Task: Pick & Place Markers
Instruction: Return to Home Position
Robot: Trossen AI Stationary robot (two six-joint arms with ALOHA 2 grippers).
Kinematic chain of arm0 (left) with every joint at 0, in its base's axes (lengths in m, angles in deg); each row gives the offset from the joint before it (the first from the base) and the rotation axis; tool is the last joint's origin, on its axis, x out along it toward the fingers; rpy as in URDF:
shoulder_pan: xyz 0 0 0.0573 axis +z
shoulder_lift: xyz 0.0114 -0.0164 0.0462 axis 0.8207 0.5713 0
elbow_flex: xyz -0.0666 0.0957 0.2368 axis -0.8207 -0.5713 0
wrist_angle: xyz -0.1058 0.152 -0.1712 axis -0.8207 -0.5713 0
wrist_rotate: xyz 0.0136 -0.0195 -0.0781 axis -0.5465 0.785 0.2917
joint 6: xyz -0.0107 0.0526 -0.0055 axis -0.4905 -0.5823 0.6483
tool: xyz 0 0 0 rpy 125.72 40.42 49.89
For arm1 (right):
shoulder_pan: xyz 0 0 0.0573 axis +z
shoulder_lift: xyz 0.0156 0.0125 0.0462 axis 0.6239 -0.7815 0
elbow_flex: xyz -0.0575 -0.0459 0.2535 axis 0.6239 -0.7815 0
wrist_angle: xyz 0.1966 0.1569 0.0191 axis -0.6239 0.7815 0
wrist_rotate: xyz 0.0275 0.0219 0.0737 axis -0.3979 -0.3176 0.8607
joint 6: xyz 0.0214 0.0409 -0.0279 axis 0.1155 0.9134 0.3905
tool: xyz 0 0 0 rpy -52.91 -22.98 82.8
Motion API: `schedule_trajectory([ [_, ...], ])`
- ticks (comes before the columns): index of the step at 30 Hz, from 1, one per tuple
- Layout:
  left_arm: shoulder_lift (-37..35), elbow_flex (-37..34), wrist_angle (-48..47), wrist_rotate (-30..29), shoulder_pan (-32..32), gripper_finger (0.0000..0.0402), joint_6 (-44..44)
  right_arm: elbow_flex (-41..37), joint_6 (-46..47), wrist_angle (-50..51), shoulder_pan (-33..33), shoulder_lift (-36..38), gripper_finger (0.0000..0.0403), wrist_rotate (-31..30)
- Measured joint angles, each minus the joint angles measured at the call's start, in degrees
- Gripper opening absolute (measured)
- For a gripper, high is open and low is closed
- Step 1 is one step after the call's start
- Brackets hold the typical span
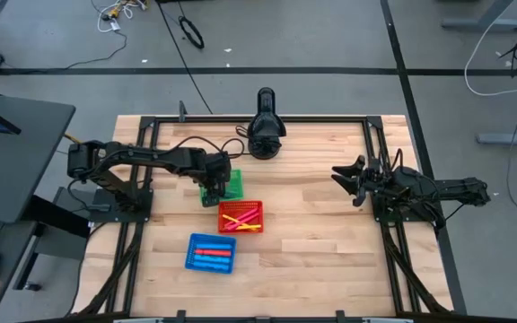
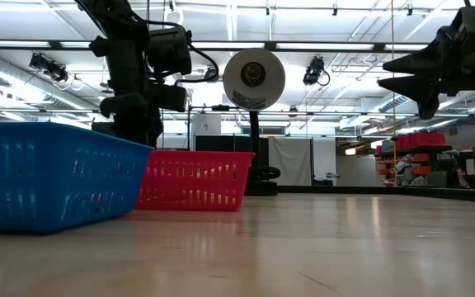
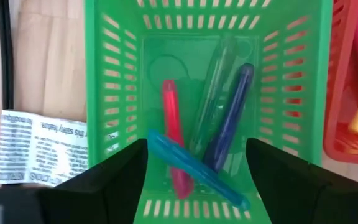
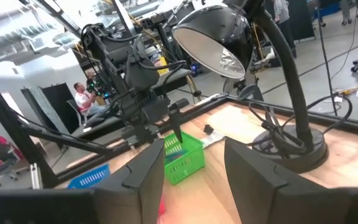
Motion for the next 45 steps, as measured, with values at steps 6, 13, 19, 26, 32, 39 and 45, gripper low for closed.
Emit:
schedule_trajectory([
  [6,-0.4,0.0,-0.1,3.5,0.0,0.0273,2.2,0.0,-2.1,0.0,0.0,-0.4,0.0166,0.0],
  [13,-4.4,6.7,-3.7,5.9,0.0,0.0273,8.3,0.0,-2.1,-0.1,0.0,-0.6,0.0166,0.1],
  [19,-13.0,9.8,4.2,4.0,0.0,0.0273,11.0,0.0,-2.1,-0.1,0.0,-0.6,0.0166,0.0],
  [26,-23.3,9.4,11.3,0.5,0.0,0.0273,11.3,0.0,-2.1,-0.2,0.0,-0.6,0.0166,0.1],
  [32,-30.1,9.4,15.6,-0.3,-0.5,0.0273,11.2,0.0,-2.1,-0.2,0.0,-0.6,0.0166,0.1],
  [39,-33.5,9.4,22.5,-2.9,-0.5,0.0273,8.6,0.0,-2.1,-0.4,0.0,-0.6,0.0166,0.1],
  [45,-36.7,4.4,29.9,-2.7,-2.6,0.0273,4.8,0.0,-2.1,-0.5,0.0,-0.6,0.0166,0.1],
])
